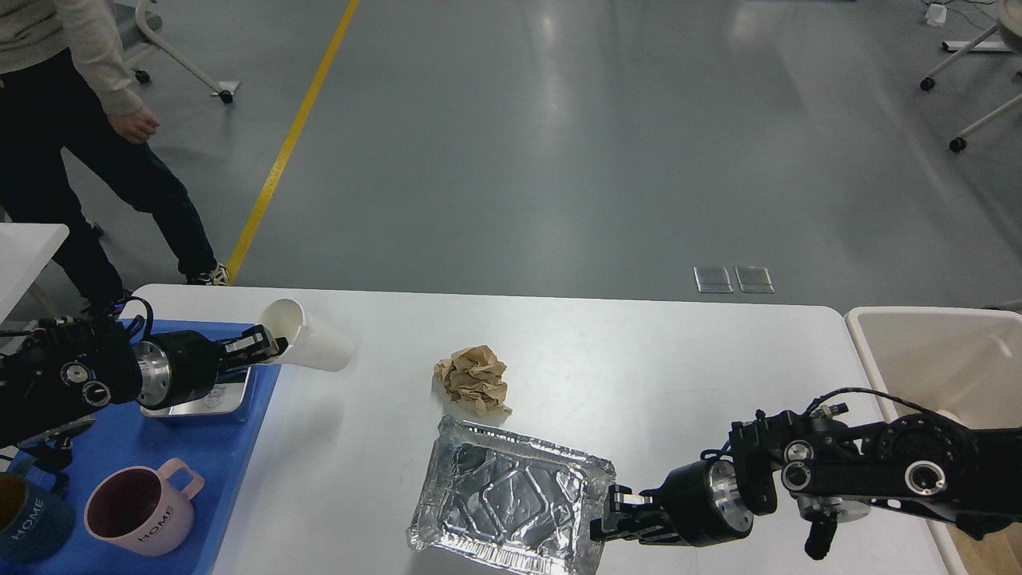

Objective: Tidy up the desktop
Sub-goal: 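Grasp the paper cup with the left gripper and lift it, then drop the paper cup into the foil tray and withdraw the left gripper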

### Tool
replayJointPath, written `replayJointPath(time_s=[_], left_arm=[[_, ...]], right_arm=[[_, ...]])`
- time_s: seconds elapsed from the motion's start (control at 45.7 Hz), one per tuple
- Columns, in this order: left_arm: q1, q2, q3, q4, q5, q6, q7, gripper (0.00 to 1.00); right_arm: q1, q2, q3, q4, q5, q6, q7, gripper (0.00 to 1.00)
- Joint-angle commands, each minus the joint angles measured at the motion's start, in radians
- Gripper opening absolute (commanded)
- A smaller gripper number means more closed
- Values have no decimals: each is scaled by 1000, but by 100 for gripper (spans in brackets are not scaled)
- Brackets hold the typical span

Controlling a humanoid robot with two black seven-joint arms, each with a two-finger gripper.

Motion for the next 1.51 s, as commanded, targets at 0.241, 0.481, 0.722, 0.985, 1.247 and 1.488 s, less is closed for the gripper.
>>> replayJointPath(time_s=[0.241,0.481,0.722,0.985,1.247,1.488], left_arm=[[-99,258,4,-268,1,-16,9,0],[-104,473,-4,-283,6,-93,-8,0],[-126,312,-7,-297,6,-97,-5,0],[-160,98,-1,-294,99,-122,-8,0],[-177,4,2,-300,142,-206,-11,1],[-171,-78,59,-316,158,-205,-8,2]], right_arm=[[3,24,-2,-18,0,0,2,0],[9,30,-2,-20,-2,0,2,0],[19,48,-1,-37,1,-2,2,0],[12,44,-2,-34,0,0,2,0],[13,51,-1,-52,3,3,2,0],[16,65,-1,-58,6,1,2,0]])
